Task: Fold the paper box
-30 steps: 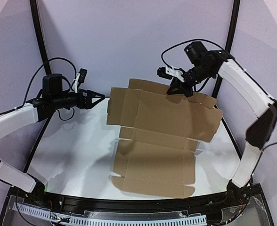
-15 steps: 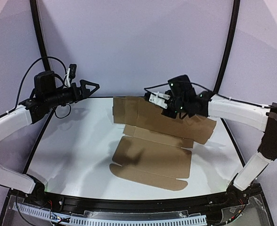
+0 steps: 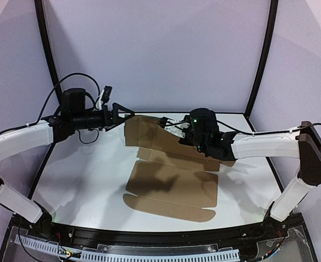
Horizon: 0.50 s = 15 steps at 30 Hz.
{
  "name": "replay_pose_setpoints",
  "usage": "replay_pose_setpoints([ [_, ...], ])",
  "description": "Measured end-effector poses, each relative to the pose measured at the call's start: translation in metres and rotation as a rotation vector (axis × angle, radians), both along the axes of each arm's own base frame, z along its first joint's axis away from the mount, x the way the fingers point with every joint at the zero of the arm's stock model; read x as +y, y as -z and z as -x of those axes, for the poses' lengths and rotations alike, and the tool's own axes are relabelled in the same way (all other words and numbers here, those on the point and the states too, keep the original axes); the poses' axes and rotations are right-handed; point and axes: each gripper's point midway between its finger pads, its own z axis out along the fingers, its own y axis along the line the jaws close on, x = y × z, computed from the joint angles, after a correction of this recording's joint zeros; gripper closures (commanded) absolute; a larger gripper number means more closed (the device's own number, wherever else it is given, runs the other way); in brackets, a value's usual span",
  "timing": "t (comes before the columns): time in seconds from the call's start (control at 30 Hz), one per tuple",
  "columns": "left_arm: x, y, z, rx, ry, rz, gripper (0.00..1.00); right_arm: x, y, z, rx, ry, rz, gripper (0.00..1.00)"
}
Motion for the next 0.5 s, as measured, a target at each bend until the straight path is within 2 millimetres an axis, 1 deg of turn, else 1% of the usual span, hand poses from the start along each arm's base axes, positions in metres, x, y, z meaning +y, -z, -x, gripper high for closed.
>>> replay_pose_setpoints([
  [0.07, -0.013, 0.000, 0.001, 0.010, 0.036, 0.002, 0.01, 0.002, -0.001, 0.001, 0.012, -0.001, -0.007, 1.00],
  [0.13, -0.021, -0.004, -0.003, 0.005, 0.057, 0.008, 0.01, 0.003, -0.003, 0.002, 0.026, -0.003, -0.021, 1.00],
  [0.2, -0.025, -0.008, -0.009, 0.006, 0.060, 0.009, 0.01, 0.004, -0.003, 0.004, 0.043, -0.011, -0.033, 1.00],
  [0.33, -0.033, -0.024, -0.022, -0.021, 0.063, 0.018, 0.01, 0.004, -0.004, 0.009, 0.068, -0.028, -0.041, 1.00],
  [0.5, -0.041, -0.033, -0.035, -0.023, 0.069, 0.021, 0.01, 0.004, -0.005, 0.012, 0.090, -0.037, -0.044, 1.00],
])
